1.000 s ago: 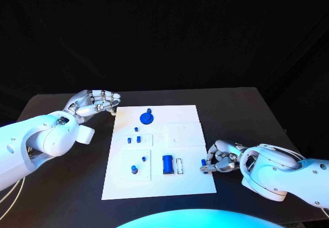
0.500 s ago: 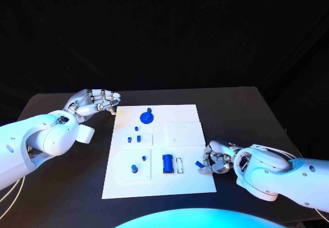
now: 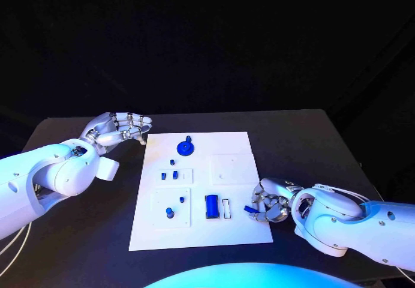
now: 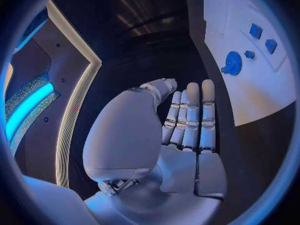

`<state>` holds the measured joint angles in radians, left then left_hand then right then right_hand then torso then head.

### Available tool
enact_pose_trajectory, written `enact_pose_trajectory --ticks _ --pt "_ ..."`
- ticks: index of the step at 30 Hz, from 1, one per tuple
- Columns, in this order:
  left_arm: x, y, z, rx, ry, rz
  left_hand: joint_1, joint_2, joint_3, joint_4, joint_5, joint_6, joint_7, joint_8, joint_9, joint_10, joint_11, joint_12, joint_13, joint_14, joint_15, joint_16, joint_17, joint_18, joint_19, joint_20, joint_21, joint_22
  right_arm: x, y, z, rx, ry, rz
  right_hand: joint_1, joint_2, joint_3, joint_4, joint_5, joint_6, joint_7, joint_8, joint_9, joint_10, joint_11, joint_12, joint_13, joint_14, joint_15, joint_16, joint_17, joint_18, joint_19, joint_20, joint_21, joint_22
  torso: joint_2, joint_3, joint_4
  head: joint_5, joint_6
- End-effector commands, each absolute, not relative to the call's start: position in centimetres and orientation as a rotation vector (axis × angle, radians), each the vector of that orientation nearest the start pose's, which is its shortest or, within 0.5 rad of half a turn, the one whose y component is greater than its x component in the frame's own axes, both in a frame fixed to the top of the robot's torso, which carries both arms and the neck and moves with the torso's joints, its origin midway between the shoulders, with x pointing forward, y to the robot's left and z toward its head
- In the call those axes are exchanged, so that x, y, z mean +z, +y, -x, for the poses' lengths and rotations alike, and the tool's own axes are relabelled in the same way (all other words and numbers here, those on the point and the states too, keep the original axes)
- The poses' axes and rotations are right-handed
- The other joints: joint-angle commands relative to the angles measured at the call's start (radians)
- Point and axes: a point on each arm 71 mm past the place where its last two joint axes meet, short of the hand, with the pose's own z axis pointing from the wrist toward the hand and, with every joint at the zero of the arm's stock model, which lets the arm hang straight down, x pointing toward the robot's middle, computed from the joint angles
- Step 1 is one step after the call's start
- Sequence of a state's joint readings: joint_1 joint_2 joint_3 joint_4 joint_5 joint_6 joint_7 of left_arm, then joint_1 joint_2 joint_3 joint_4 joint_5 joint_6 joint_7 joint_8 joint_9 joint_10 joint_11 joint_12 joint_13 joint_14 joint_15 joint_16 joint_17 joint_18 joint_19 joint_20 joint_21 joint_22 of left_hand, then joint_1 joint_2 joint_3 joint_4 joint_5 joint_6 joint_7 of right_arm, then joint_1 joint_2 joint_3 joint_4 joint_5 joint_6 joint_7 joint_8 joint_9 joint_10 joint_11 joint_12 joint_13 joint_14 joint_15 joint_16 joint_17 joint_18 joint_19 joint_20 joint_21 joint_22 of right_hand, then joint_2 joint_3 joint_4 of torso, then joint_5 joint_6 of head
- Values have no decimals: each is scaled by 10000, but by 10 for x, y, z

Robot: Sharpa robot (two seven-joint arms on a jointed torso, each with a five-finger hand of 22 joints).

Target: Assemble the parts on the task board

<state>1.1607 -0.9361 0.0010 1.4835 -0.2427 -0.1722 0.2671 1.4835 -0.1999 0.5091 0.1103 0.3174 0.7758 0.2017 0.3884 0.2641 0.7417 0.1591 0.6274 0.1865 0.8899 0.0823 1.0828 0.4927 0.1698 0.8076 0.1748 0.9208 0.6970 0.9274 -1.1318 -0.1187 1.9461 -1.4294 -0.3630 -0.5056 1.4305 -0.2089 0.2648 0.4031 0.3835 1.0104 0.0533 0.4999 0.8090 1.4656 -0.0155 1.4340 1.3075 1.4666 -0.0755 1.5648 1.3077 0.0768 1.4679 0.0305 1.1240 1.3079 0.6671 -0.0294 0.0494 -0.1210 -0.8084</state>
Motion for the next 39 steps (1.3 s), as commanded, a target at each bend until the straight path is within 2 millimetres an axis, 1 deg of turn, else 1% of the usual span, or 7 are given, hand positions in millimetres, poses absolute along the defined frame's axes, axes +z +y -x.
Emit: enact_pose_trajectory --ticks 1,6,12,23,28,35,39 --pt "-188 256 -488 -14378 16034 9438 -8 50 15 -59 14 -65 128 25 -9 -100 2 47 -10 -28 17 34 -1 151 89 -12 -65 -17 -292 -238 -323 4425 21545 -2921 -351 192 2065 -1540 -63 -198 19 79 -3256 182 -45 -45 1406 1008 -56 -15 2473 -87 298 -55 -24 1719 0 2 0 -4 -2" --pt "-189 255 -488 -14396 16064 9445 -5 57 18 -66 16 -64 127 29 -15 -99 1 54 -15 -28 15 34 -3 152 93 -14 -69 -20 -284 -232 -325 5408 21465 -4300 -777 135 3080 -1997 -87 -418 90 296 -3013 193 34 -51 1417 1001 -9 -30 2442 -75 272 -10 -110 1702 -3 -1 -1 15 9" --pt "-189 253 -488 -14473 16089 9416 72 107 72 -125 33 -50 128 41 -28 -96 -4 64 -29 -36 1 23 -12 158 104 -29 -53 -13 -279 -220 -326 6375 21560 -5424 -1179 137 3396 -2128 -49 -499 109 365 -2929 208 38 -29 1441 1002 9 -29 2444 -66 258 5 -152 1692 6 -3 3 10 29" --pt "-189 253 -488 -14496 16093 9407 82 116 82 -133 35 -48 129 42 -31 -95 -3 65 -31 -37 0 21 -13 157 105 -32 -49 -10 -281 -205 -328 6772 21960 -5831 -1663 62 3426 -2136 -104 -511 107 395 -2893 233 46 10 1476 1008 19 -17 2470 -71 262 18 -112 1697 7 -5 0 49 1" --pt "-189 253 -488 -14488 16106 9417 72 108 84 -141 29 -79 146 26 -48 -99 4 67 -41 -37 3 17 -18 153 104 -33 -41 -4 -284 -200 -330 6691 22118 -5864 -1890 54 3365 -2188 218 -497 93 413 -2876 237 33 16 1484 1006 6 -21 2461 -67 259 12 -126 1693 7 1 3 67 9" --pt "-189 253 -488 -14481 16120 9430 53 101 87 -143 29 -145 172 -9 -75 -104 18 69 -53 -33 12 14 -23 150 102 -31 -35 0 -286 -196 -333 6554 22072 -5889 -2323 13 3098 -2077 212 -454 87 406 -2883 252 32 38 1506 1007 8 -18 2467 -67 259 12 -126 1690 8 -2 -1 82 14" --pt "-189 252 -488 -14495 16137 9429 49 101 88 -143 29 -161 177 -17 -81 -105 21 69 -56 -33 14 13 -24 149 102 -30 -34 0 -287 -194 -334 6489 22067 -5751 -2451 -30 2916 -2079 13 -430 66 385 -2901 257 19 48 1518 1007 -1 -17 2469 -69 263 9 -108 1693 5 -4 4 93 19"
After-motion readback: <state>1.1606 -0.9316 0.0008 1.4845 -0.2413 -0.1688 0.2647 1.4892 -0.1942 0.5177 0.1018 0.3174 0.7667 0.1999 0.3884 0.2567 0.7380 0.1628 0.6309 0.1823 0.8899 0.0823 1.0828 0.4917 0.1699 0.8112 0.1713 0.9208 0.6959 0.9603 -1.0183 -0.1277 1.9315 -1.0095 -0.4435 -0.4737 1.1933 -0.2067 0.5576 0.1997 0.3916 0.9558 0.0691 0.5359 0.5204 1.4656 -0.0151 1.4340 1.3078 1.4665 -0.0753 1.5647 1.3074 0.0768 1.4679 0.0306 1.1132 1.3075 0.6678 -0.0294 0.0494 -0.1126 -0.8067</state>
